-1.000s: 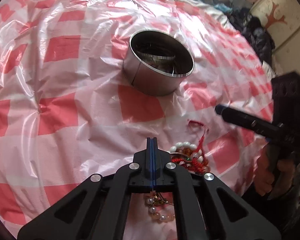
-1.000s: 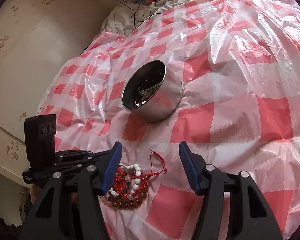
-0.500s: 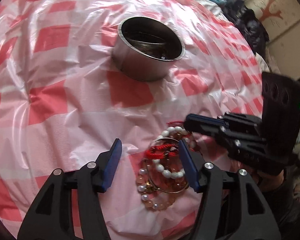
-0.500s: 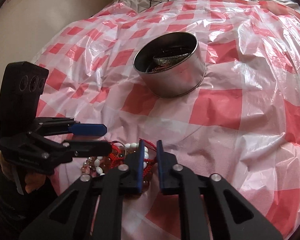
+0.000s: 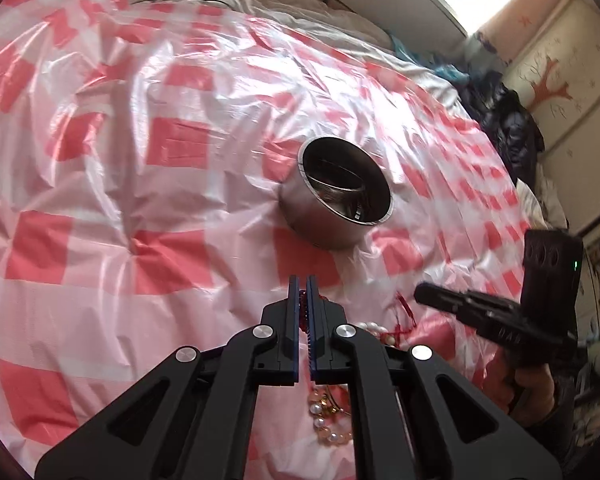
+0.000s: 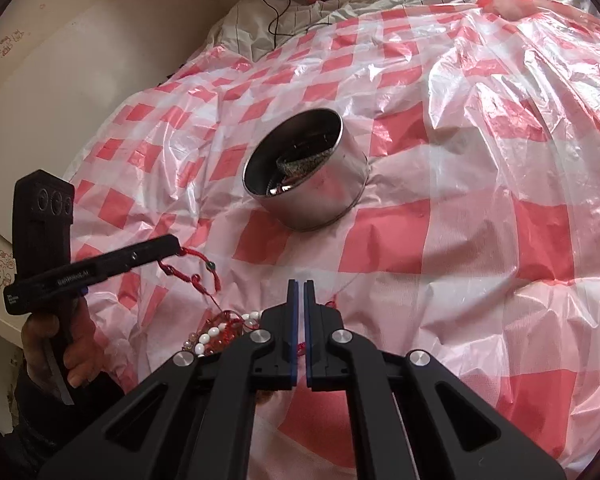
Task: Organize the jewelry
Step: 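Grasp a second red cord bracelet with the left gripper while the right gripper holds its own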
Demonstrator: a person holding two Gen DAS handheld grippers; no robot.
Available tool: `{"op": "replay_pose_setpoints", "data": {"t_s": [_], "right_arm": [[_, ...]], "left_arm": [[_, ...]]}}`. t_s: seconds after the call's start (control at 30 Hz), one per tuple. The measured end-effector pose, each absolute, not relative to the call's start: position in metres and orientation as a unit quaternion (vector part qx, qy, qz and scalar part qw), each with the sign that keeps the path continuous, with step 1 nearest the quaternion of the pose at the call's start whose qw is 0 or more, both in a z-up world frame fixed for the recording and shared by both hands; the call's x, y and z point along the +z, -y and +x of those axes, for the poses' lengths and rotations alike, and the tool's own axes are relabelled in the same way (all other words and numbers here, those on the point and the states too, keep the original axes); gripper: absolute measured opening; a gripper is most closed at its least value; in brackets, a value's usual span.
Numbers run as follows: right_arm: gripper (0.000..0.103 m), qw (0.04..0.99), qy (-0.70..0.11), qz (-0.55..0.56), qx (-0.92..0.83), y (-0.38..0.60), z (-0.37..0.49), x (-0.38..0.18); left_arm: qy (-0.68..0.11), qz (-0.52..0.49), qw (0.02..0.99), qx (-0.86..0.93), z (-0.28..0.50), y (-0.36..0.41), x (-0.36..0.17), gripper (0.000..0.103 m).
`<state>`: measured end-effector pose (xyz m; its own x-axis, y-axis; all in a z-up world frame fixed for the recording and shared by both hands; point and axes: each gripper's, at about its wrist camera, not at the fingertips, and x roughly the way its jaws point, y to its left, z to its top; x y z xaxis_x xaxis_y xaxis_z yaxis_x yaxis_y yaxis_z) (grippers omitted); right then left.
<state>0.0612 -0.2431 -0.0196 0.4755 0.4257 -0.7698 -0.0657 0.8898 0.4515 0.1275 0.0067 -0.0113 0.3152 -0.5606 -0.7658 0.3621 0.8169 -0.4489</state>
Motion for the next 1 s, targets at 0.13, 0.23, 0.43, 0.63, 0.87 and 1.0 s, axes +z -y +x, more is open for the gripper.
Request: {"op": "replay_pose_setpoints", "data": {"t_s": [0.13,0.23,0.43,0.63,0.87,1.0], "right_arm": [[0.065,0.851,-0.488,0.137,0.141,0.229,0.058,-0.016],[0.065,0.846,-0.498,0.123,0.145,0.226,0.056,-0.018],[0.045,0.827,-0.519,0.105,0.189,0.214,0.048,-0.029],[0.007,0.842,-0.475,0.164,0.194,0.229,0.046,-0.014],[0.007,0.857,-0.405,0.245,0.204,0.258,0.043,0.01],[0.007,0.857,-0.394,0.269,0.195,0.27,0.045,0.012]], "left_arm": [[-0.543,-0.1,0.794,-0.253,0.137,-0.01,-0.027,0.004],[-0.563,-0.09,0.788,-0.232,0.142,-0.011,-0.038,0.023],[-0.571,-0.045,0.79,-0.219,0.139,0.001,-0.047,0.059],[-0.551,0.043,0.805,-0.214,0.128,0.019,-0.045,0.012],[-0.502,-0.055,0.829,-0.24,0.133,-0.002,-0.012,0.007],[-0.488,-0.084,0.834,-0.244,0.136,-0.003,-0.005,0.007]]}}
